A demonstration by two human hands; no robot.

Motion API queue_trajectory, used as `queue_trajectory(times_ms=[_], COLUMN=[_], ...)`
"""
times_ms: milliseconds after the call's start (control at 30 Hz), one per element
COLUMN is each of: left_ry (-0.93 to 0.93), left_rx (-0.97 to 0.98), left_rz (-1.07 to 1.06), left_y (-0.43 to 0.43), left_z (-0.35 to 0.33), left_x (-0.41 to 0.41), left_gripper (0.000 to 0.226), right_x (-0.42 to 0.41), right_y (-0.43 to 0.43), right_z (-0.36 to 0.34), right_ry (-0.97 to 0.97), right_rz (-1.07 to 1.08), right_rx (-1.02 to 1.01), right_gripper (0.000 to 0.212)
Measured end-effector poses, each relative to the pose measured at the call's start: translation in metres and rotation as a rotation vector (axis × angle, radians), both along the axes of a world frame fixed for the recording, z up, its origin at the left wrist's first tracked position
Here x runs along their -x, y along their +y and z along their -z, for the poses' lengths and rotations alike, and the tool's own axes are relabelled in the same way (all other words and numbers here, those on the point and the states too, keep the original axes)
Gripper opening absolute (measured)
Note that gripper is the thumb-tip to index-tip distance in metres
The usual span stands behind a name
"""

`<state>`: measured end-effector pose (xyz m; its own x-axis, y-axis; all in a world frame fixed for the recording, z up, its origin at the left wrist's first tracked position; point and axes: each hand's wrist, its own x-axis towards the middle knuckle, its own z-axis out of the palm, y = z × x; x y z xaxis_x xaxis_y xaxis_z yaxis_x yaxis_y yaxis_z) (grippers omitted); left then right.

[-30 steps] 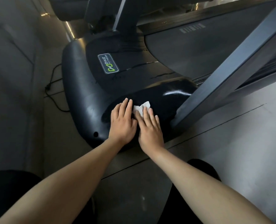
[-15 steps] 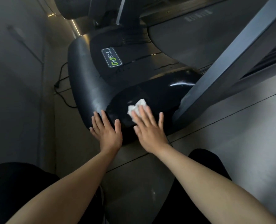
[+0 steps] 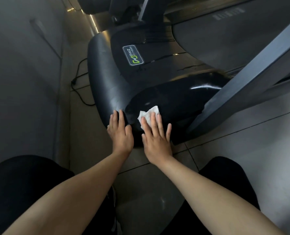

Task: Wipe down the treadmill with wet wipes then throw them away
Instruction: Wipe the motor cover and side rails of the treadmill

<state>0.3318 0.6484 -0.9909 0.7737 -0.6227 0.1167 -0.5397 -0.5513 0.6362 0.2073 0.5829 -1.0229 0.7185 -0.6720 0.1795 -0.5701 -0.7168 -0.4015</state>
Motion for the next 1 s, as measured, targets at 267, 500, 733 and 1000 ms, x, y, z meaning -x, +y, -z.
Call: queue_trajectory(times_ms=[267, 500, 733, 1000], left_ry=[0.303, 0.411, 0.593, 0.503], left_rx=[0.129, 0.207, 0.453, 0.388], left_rz=[-0.287, -0.288, -0.359, -0.374], left_y=[0.021, 0.026, 0.025, 0.021], left_z=[0.002, 0.007, 0.008, 0.006], left_x=[-0.008, -0.015, -0.019, -0.021], left_gripper=[0.066, 0.059, 0.052, 0.048], right_x=[-0.013, -0.045, -0.051, -0.019], right_y=[0.009, -0.051, -0.027, -0.002], right_z=[-0.006, -0.045, -0.044, -0.013], right_ry=[0.145, 0.170, 0.135, 0.178], right_rz=[-0.306, -0.117, -0.201, -0.446], right_rx=[0.224, 0.122, 0.118, 0.302], right_gripper=[0.075, 0.057, 0.059, 0.064])
